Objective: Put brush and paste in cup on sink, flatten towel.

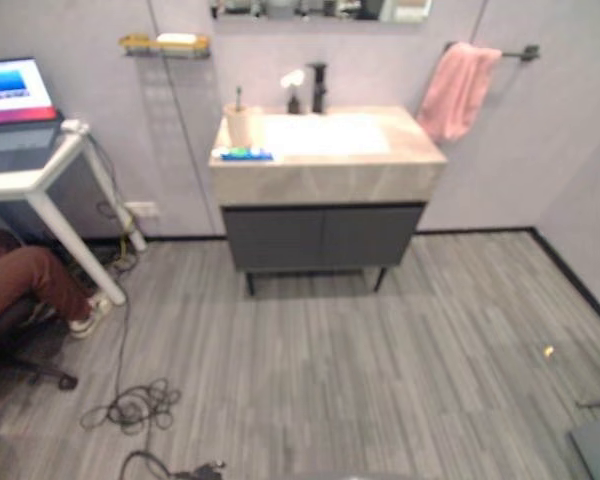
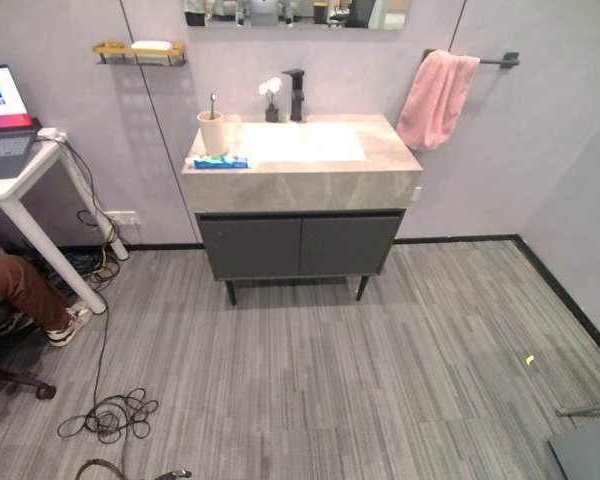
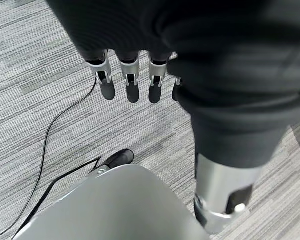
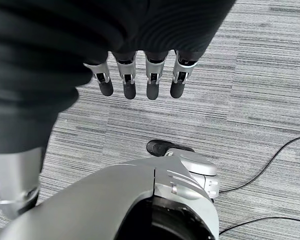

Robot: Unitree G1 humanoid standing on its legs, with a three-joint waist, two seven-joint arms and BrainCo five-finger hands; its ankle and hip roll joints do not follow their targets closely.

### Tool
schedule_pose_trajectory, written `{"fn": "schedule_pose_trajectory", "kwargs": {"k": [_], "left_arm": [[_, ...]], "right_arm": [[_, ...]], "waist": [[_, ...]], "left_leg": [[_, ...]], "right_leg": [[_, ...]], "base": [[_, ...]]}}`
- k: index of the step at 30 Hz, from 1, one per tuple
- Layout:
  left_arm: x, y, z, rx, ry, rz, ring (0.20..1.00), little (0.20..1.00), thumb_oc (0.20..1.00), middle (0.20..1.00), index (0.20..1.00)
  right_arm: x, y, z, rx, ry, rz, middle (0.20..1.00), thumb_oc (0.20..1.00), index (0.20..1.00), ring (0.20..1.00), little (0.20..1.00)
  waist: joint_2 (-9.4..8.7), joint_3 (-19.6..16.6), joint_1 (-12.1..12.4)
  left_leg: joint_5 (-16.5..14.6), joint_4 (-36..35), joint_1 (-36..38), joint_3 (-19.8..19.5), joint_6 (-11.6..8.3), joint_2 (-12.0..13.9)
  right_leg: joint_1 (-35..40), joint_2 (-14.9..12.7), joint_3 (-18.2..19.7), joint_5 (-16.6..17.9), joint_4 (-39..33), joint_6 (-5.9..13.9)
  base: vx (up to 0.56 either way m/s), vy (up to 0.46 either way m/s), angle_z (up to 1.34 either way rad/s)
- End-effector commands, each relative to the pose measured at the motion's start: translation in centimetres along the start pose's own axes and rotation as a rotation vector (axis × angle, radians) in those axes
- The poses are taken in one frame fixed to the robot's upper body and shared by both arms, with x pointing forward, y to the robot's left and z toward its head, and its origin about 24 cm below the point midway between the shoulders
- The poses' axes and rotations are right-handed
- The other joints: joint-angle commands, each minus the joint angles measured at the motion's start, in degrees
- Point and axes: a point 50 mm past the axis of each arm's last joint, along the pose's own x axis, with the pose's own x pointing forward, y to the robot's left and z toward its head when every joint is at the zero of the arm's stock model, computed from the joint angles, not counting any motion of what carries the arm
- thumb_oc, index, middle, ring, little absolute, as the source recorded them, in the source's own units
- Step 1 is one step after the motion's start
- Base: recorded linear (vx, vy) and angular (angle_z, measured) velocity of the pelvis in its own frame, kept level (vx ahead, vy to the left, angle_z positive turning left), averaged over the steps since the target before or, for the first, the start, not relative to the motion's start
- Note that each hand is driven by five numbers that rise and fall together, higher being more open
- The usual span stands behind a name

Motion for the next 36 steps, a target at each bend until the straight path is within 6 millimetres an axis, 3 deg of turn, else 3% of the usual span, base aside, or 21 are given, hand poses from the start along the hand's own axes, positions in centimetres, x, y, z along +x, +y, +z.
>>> {"fn": "schedule_pose_trajectory", "kwargs": {"k": [1,10,16,22,36], "left_arm": [[0.2,-0.3,0.8,-0.022,-0.02,0.001,1.0,1.0,1.0,1.0,1.0],[0.2,-0.9,0.3,-0.022,0.01,-0.029,1.0,1.0,1.0,1.0,1.0],[0.1,-1.0,0.1,-0.046,0.008,-0.023,1.0,1.0,1.0,1.0,1.0],[0.2,-1.2,0.2,-0.066,0.008,-0.032,1.0,1.0,1.0,1.0,1.0],[0.2,0.4,2.1,-0.048,-0.075,0.028,1.0,1.0,1.0,1.0,1.0]], "right_arm": [[-0.1,-0.1,-0.8,-0.002,0.052,-0.007,1.0,1.0,1.0,1.0,1.0],[-0.1,-0.3,-0.6,-0.005,0.047,-0.017,1.0,1.0,1.0,1.0,1.0],[0.1,-0.3,0.8,0.018,-0.023,-0.013,1.0,1.0,1.0,1.0,1.0],[0.0,-0.6,0.3,0.051,0.002,0.003,1.0,1.0,1.0,1.0,1.0],[-0.2,-1.8,1.5,0.037,-0.045,-0.052,1.0,1.0,1.0,1.0,1.0]], "waist": [[-1.24,-0.45,0.82],[-1.04,-0.12,0.58],[-0.82,0.32,0.16],[-0.35,0.87,0.32],[-0.41,3.62,1.1]], "left_leg": [[-7.1,0.74,0.57,1.61,-0.54,-1.26],[-6.88,0.74,0.2,1.96,-0.49,-1.17],[-6.98,0.74,0.32,2.59,-0.29,-1.17],[-6.96,0.74,0.18,2.56,0.05,-1.32],[-6.22,0.74,-2.59,1.85,1.32,-2.26]], "right_leg": [[0.8,1.57,1.99,-5.55,0.19,4.59],[0.32,1.56,2.21,-5.12,0.19,4.71],[0.19,1.64,2.97,-4.88,0.19,4.81],[-0.1,1.52,3.15,-4.71,0.19,4.94],[-2.7,0.7,2.46,-3.65,0.19,5.28]], "base": [[-0.04,0.008,0.0],[-0.01,0.001,0.0],[0.0,0.003,-0.01],[0.0,0.034,-0.05],[0.01,0.065,0.01]]}}
